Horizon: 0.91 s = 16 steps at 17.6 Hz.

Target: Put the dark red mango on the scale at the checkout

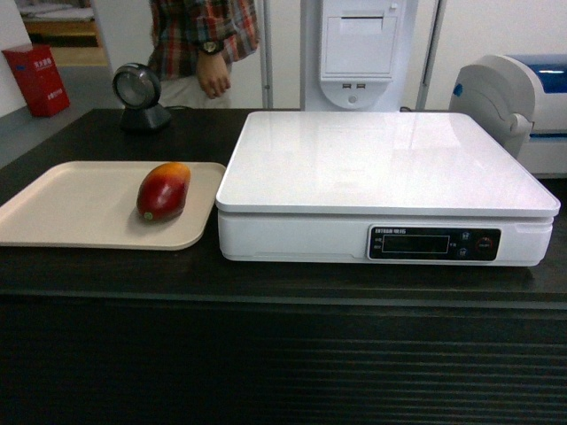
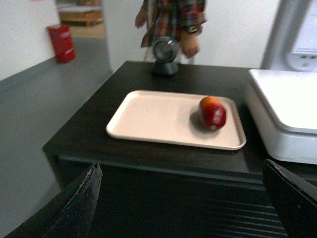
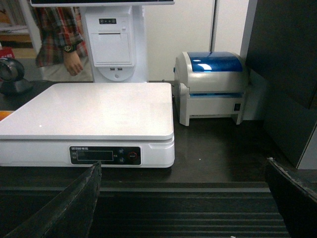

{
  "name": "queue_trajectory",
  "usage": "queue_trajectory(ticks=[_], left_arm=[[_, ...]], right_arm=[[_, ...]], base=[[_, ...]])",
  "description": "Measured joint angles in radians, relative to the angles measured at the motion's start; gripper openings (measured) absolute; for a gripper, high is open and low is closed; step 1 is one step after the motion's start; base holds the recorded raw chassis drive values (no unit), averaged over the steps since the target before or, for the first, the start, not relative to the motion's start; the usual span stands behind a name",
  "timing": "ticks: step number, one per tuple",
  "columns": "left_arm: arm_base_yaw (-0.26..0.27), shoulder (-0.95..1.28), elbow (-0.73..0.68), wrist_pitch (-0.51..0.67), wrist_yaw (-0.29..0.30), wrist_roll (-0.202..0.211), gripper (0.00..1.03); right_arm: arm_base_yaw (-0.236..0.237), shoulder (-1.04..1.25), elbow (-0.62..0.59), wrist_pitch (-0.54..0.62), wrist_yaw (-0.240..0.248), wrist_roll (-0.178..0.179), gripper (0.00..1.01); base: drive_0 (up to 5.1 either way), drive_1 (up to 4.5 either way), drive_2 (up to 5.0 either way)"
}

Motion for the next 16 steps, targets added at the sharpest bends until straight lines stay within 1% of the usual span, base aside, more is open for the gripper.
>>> queue_trajectory(ticks=[1,2,3,4,5,6,8,9,10,12,14,16], left_arm=[[-0.074,0.040,0.014,0.009,-0.130,-0.014,0.98],[-0.112,0.054,0.020,0.021,-0.211,-0.018,0.98],[-0.120,0.064,0.026,0.053,-0.291,-0.021,0.98],[-0.110,0.090,0.043,0.099,-0.311,-0.021,0.98],[-0.098,0.121,0.053,0.137,-0.305,-0.020,0.98],[-0.092,0.168,0.056,0.186,-0.285,-0.014,0.98],[-0.056,0.295,0.056,0.306,-0.216,0.000,0.98],[-0.028,0.374,0.061,0.378,-0.180,0.004,0.98],[0.005,0.501,0.080,0.483,-0.126,0.007,0.98],[0.030,0.722,0.153,0.642,-0.041,0.015,0.98],[0.044,0.883,0.220,0.727,0.014,0.017,0.98],[0.059,1.057,0.302,0.764,0.063,0.018,0.98]], right_arm=[[0.000,0.000,0.000,0.001,-0.002,0.000,0.98],[0.000,0.000,0.000,0.001,-0.002,0.000,0.98],[0.000,0.000,0.000,0.001,-0.001,0.000,0.98],[0.000,0.000,0.000,0.000,-0.002,0.000,0.98],[0.000,0.000,0.000,0.000,-0.002,0.000,0.98],[0.000,0.000,0.000,0.001,-0.002,0.000,0.98],[0.000,0.000,0.000,0.000,-0.002,0.000,0.98],[0.000,0.000,0.000,0.000,-0.002,0.000,0.98],[0.000,0.000,0.000,0.000,-0.002,0.000,0.98],[0.000,0.000,0.000,0.000,-0.002,0.000,0.98],[0.000,0.000,0.000,0.000,-0.002,0.000,0.98],[0.000,0.000,0.000,0.000,-0.002,0.000,0.98]], base=[[0.0,0.00,0.0],[0.0,0.00,0.0],[0.0,0.00,0.0],[0.0,0.00,0.0],[0.0,0.00,0.0],[0.0,0.00,0.0],[0.0,0.00,0.0],[0.0,0.00,0.0],[0.0,0.00,0.0],[0.0,0.00,0.0],[0.0,0.00,0.0],[0.0,0.00,0.0]])
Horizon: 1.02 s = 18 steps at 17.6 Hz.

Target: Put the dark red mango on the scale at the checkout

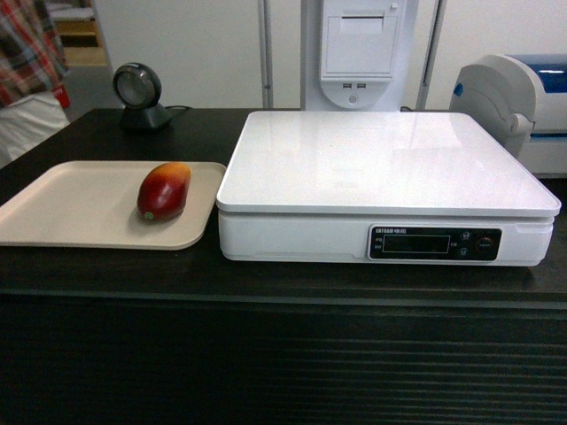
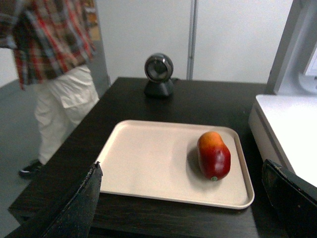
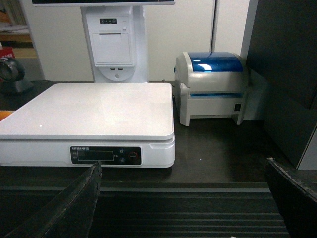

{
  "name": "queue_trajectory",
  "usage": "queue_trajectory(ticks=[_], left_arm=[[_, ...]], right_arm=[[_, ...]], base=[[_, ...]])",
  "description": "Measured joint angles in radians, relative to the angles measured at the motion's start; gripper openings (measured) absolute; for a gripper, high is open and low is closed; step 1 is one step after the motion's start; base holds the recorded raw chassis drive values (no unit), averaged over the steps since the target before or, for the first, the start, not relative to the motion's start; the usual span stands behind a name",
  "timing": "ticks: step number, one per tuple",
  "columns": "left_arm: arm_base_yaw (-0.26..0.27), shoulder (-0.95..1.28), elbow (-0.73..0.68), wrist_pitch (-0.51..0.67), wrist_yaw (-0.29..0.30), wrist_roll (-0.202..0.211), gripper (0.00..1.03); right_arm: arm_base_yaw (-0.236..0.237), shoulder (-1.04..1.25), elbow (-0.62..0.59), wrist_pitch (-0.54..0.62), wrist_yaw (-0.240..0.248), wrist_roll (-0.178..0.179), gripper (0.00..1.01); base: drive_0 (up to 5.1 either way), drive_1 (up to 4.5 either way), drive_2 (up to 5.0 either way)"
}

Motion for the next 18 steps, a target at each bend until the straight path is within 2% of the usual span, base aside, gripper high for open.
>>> queue_trajectory(ticks=[4,6,9,12,14,18], left_arm=[[0.014,0.311,0.196,-0.029,0.087,0.002,0.98],[0.011,0.465,0.340,-0.088,0.138,0.011,0.98],[0.003,0.659,0.550,-0.209,0.202,0.056,0.98],[-0.002,0.812,0.739,-0.332,0.235,0.088,0.98],[-0.004,0.894,0.836,-0.400,0.229,0.113,0.98],[-0.010,0.986,0.990,-0.515,0.244,0.115,0.98]], right_arm=[[0.000,0.000,0.000,0.000,0.000,0.000,0.98],[0.000,0.000,0.000,0.000,0.000,0.000,0.98],[0.000,0.000,0.000,0.000,0.000,0.000,0.98],[0.000,0.000,0.000,0.000,0.000,0.000,0.98],[0.000,0.000,0.000,0.000,0.000,0.000,0.98],[0.000,0.000,0.000,0.000,0.000,0.000,0.98]], base=[[0.0,0.00,0.0],[0.0,0.00,0.0],[0.0,0.00,0.0],[0.0,0.00,0.0],[0.0,0.00,0.0],[0.0,0.00,0.0]])
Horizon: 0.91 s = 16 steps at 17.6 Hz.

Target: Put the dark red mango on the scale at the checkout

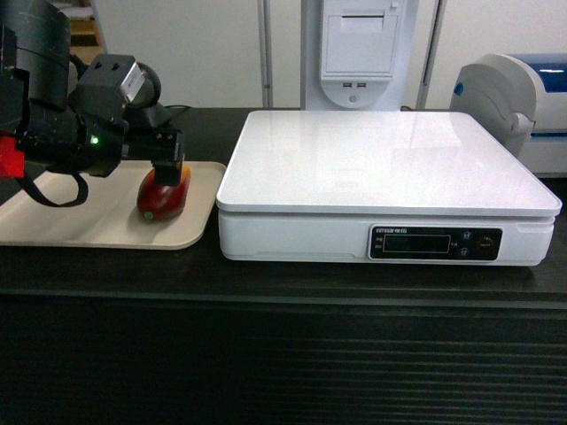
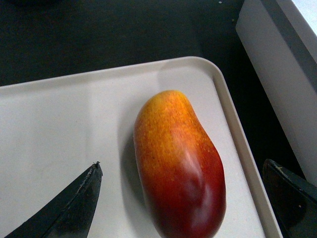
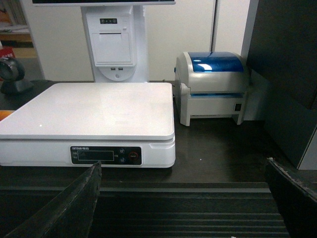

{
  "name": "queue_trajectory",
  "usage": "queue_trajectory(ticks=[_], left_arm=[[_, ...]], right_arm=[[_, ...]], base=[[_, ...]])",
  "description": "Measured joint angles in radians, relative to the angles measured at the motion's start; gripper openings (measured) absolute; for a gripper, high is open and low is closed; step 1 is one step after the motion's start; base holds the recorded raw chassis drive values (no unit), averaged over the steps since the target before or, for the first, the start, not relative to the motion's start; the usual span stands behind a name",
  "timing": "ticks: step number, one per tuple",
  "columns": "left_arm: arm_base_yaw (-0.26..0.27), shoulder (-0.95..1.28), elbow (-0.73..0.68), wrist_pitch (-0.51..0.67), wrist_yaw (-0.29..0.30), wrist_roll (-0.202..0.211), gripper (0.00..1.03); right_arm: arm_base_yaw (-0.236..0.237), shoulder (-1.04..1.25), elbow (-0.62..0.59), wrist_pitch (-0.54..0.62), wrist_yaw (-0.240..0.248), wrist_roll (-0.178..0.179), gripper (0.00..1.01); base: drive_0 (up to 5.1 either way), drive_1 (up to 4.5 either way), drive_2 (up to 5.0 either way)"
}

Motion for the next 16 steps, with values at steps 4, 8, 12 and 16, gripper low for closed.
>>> queue_trajectory(ticks=[4,8,12,16], left_arm=[[0.004,0.097,0.158,-0.132,0.012,-0.015,0.98],[0.013,0.184,0.287,-0.282,0.006,-0.035,0.98],[0.014,0.238,0.371,-0.374,-0.008,-0.034,0.98],[0.008,0.241,0.372,-0.380,-0.013,-0.016,0.68]], right_arm=[[0.000,0.000,0.000,0.000,0.000,0.000,0.98],[0.000,0.000,0.000,0.000,0.000,0.000,0.98],[0.000,0.000,0.000,0.000,0.000,0.000,0.98],[0.000,0.000,0.000,0.000,0.000,0.000,0.98]], base=[[0.0,0.00,0.0],[0.0,0.00,0.0],[0.0,0.00,0.0],[0.0,0.00,0.0]])
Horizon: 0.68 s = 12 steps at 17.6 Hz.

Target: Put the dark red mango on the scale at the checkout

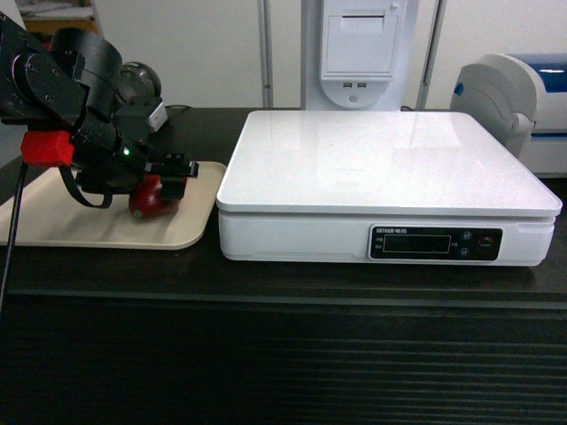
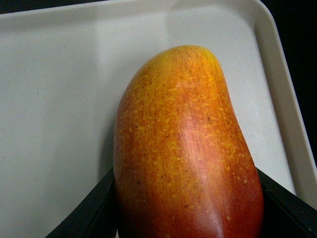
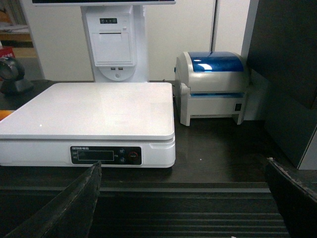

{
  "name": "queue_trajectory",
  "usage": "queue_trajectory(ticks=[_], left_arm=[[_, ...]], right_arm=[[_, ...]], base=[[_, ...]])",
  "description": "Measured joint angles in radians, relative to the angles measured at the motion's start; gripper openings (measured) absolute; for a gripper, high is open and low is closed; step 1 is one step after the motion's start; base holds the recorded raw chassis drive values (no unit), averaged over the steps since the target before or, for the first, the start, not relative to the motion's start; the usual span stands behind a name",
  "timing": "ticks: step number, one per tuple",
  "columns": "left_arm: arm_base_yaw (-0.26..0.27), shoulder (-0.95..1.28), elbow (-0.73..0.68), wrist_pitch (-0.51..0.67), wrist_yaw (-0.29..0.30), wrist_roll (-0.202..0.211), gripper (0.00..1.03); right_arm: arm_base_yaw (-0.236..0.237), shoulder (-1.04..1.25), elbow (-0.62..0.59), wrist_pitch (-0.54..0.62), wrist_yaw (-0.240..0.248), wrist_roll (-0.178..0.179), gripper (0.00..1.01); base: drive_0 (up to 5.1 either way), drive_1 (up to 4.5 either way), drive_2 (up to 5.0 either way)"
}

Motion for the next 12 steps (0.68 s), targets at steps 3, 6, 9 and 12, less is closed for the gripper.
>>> queue_trajectory(ticks=[3,6,9,12], left_arm=[[-0.001,-0.006,-0.009,0.017,0.002,0.010,0.62],[-0.013,-0.081,-0.071,0.052,0.014,-0.003,0.62],[-0.084,-0.234,-0.113,0.124,0.029,-0.021,0.62],[-0.192,-0.320,-0.109,0.153,0.055,-0.063,0.62]], right_arm=[[0.000,0.000,0.000,0.000,0.000,0.000,0.98],[0.000,0.000,0.000,0.000,0.000,0.000,0.98],[0.000,0.000,0.000,0.000,0.000,0.000,0.98],[0.000,0.000,0.000,0.000,0.000,0.000,0.98]], base=[[0.0,0.00,0.0],[0.0,0.00,0.0],[0.0,0.00,0.0],[0.0,0.00,0.0]])
